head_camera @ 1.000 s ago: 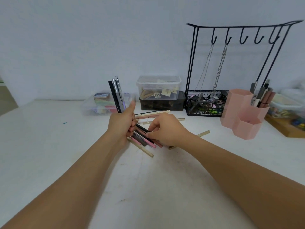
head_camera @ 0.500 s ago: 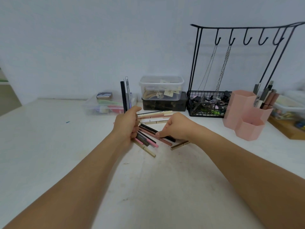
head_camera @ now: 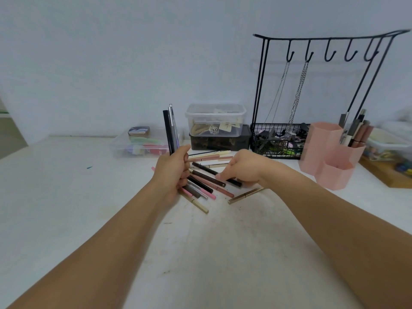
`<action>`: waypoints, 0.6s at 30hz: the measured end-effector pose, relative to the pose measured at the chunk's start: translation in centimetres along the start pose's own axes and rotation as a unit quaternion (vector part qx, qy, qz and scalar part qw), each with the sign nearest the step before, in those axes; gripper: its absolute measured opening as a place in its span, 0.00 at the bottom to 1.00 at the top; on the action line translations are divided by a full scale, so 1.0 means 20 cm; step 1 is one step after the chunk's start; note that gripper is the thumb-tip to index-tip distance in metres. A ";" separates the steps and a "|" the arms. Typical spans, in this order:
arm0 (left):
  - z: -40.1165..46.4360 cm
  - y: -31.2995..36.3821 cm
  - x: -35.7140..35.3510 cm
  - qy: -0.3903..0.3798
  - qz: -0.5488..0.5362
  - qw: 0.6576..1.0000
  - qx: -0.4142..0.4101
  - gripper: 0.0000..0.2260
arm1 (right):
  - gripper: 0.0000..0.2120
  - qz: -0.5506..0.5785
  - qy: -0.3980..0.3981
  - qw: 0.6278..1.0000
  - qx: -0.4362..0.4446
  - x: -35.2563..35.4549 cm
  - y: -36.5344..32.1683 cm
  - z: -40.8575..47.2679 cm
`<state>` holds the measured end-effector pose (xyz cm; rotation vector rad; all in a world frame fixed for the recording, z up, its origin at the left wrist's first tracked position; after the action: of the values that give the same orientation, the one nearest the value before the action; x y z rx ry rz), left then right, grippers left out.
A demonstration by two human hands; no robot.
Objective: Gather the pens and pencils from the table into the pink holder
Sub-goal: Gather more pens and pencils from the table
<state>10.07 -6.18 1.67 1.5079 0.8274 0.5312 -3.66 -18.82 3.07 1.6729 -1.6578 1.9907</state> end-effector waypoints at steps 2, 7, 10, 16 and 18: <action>-0.01 0.00 -0.01 -0.010 -0.015 1.000 0.003 0.19 | 0.22 0.077 -0.002 0.997 0.013 0.04 -0.03 -0.01; -0.06 -0.01 -0.08 -0.083 -0.031 0.996 0.031 0.19 | 0.10 0.274 -0.047 0.957 0.082 0.08 -0.15 -0.06; -0.10 -0.02 -0.12 -0.121 -0.031 0.991 0.048 0.19 | 0.10 0.294 -0.046 0.946 0.125 0.05 -0.20 -0.08; -0.14 -0.01 -0.19 -0.186 -0.031 0.981 0.036 0.24 | 0.11 0.276 -0.002 0.944 0.180 0.05 -0.25 -0.11; -0.16 0.00 -0.21 -0.208 -0.023 0.978 0.020 0.26 | 0.11 0.274 0.006 0.943 0.188 0.05 -0.26 -0.12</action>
<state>5.07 -7.32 2.62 1.5610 0.5464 0.1523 -2.42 -15.43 7.67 1.3754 -2.0088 2.7114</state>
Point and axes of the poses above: each hand's wrist, its own z-axis towards the middle knuckle, its own x-axis out of the back of the hand, y = z × x, the point moved 7 cm from there along z, towards the middle knuckle, and after that the axes turned 4 degrees about y, right-handed, at the moved point
